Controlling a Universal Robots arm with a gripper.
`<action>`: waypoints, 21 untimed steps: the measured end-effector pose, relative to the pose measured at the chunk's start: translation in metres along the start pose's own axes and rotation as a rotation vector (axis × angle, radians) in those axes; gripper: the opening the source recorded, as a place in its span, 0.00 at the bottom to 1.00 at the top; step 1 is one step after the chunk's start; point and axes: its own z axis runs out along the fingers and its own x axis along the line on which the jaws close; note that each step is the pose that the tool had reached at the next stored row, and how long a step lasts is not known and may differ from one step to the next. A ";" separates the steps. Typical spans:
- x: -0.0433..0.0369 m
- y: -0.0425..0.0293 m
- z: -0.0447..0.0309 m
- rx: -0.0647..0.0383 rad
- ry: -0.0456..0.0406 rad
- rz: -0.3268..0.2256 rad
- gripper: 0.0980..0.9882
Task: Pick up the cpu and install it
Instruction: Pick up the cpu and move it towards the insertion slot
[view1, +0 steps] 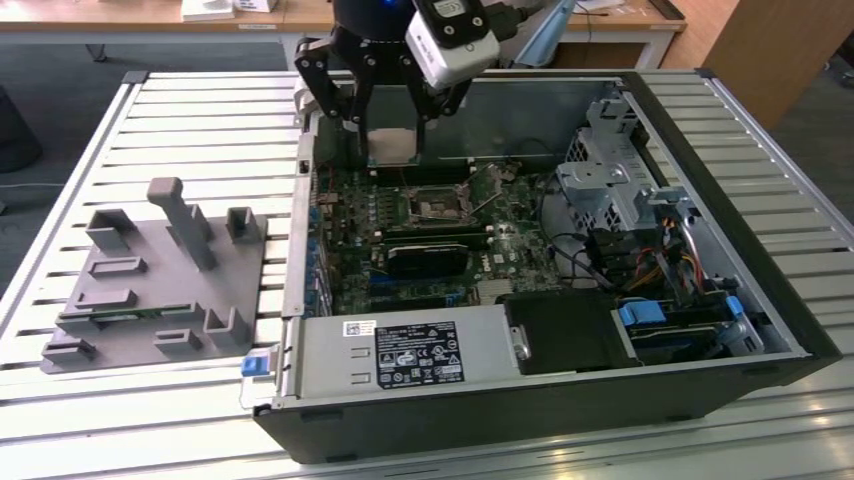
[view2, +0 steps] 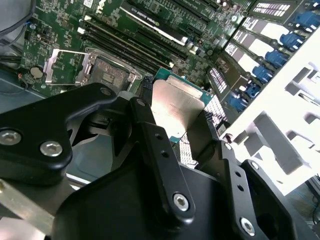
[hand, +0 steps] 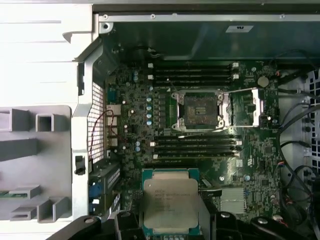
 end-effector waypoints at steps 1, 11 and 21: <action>-0.0003 0.0021 0.0002 0.000 0.0000 0.000 0.48; -0.0199 0.0194 0.0016 0.000 0.0001 0.000 0.48; -0.0405 0.0437 0.0056 0.000 0.0000 0.000 0.48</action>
